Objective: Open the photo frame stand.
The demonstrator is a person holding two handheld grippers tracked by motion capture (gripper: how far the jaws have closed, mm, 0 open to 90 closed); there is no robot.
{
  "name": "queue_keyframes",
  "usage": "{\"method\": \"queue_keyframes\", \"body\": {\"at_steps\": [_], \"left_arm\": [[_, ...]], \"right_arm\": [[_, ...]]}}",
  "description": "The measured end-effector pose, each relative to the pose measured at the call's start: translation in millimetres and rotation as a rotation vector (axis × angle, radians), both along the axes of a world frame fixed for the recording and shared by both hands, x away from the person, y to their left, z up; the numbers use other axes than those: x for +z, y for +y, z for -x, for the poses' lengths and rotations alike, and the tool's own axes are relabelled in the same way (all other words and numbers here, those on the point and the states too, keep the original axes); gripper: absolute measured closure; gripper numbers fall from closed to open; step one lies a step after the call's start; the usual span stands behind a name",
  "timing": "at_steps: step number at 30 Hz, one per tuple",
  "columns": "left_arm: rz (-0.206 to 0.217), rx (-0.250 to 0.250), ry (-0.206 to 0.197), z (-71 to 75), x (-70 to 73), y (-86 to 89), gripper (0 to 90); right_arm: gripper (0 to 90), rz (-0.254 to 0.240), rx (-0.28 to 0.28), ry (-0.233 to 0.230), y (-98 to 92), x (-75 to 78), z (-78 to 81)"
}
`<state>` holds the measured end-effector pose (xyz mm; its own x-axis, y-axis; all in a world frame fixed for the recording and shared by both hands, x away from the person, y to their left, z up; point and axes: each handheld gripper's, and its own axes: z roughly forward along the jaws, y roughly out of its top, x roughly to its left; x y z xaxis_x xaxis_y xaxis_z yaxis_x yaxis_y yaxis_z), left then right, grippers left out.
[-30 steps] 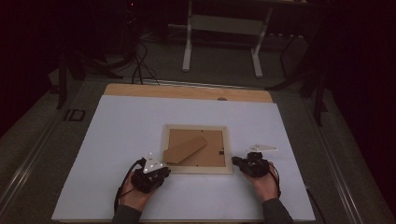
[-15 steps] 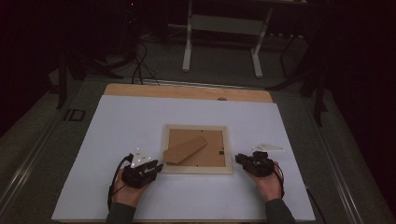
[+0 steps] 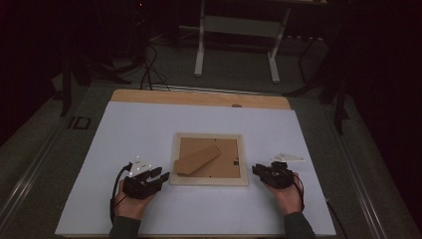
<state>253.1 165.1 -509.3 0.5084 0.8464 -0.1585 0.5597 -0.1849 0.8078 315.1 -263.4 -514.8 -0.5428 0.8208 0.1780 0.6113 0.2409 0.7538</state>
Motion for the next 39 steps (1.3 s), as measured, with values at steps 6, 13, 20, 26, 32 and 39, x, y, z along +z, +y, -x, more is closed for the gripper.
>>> {"method": "queue_keyframes", "body": {"at_steps": [6,13,20,26,32,39], "left_arm": [[0.002,0.009,-0.005,0.5,1.6,2.1,59.8],[0.023,-0.005,-0.032,0.9,6.8,1.2,58.5],[0.021,-0.019,-0.031,-2.2,11.6,-0.9,57.4],[0.038,-0.026,-0.028,-4.0,17.4,1.7,56.1],[0.038,-0.023,-0.021,-7.2,22.7,2.4,54.9],[0.013,-0.060,-0.005,-13.4,30.1,-0.8,56.3]], "right_arm": [[73.3,-0.004,-0.002,-0.002,-1.7,0.6,0.1],[72.5,-0.005,-0.002,0.005,-2.9,-0.3,0.0],[72.4,-0.009,-0.008,0.007,-4.6,-0.5,-0.1],[71.6,-0.016,-0.009,0.008,-6.1,0.1,0.9],[71.2,-0.018,-0.010,0.007,-7.2,-0.1,1.5],[70.4,-0.022,-0.005,0.012,-6.7,-0.6,2.0]]}}
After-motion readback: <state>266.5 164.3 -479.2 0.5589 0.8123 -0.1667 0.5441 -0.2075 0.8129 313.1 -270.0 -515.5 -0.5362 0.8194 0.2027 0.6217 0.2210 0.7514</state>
